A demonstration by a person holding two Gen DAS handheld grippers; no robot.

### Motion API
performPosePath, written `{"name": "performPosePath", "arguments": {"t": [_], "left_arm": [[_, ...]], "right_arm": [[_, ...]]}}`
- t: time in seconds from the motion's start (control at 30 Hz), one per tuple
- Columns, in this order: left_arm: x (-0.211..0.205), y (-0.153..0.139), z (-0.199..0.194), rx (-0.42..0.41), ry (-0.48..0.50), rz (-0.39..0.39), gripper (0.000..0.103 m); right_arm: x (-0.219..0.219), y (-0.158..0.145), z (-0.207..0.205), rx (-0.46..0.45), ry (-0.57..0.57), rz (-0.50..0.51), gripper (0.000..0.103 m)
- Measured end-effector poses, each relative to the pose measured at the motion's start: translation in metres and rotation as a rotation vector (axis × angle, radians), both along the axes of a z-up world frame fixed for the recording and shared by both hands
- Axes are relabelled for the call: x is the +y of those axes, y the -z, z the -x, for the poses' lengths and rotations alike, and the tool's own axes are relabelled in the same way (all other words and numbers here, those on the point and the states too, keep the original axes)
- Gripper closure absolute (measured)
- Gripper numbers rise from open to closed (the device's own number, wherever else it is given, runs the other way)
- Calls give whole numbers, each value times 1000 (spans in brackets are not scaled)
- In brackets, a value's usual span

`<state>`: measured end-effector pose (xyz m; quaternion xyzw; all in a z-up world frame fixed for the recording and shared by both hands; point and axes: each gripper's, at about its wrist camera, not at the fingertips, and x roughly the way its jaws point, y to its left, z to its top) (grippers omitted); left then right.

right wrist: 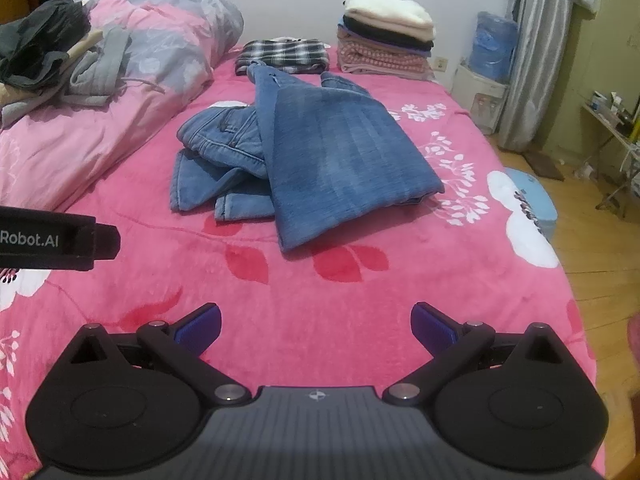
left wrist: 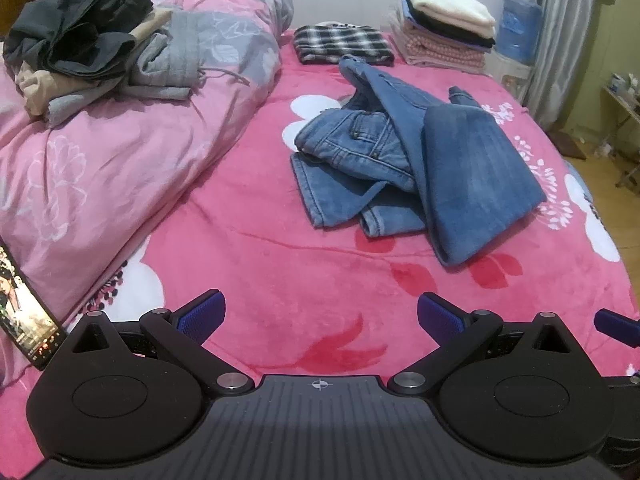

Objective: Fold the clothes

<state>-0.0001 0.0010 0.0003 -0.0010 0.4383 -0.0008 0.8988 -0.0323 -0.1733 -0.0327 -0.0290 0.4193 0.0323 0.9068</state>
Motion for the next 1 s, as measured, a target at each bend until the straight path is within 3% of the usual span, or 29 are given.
{"name": "performPosePath", "arguments": {"t": [0.17, 0.57, 0.87, 1.0], "left_arm": [[4, -1, 0, -11, 11, 24, 0], [1, 3, 4, -6, -7, 0, 0], [14, -2, 8, -46, -74, 83, 0], [14, 0, 4, -16, -81, 68, 0]], "right_arm": [[-1, -2, -1, -10, 13, -6, 0], [-2, -8, -1, -25, 31, -27, 0], [-6, -9, -3, -19, 70, -29, 0], [-7, -8, -4, -12, 79, -14, 0]]}}
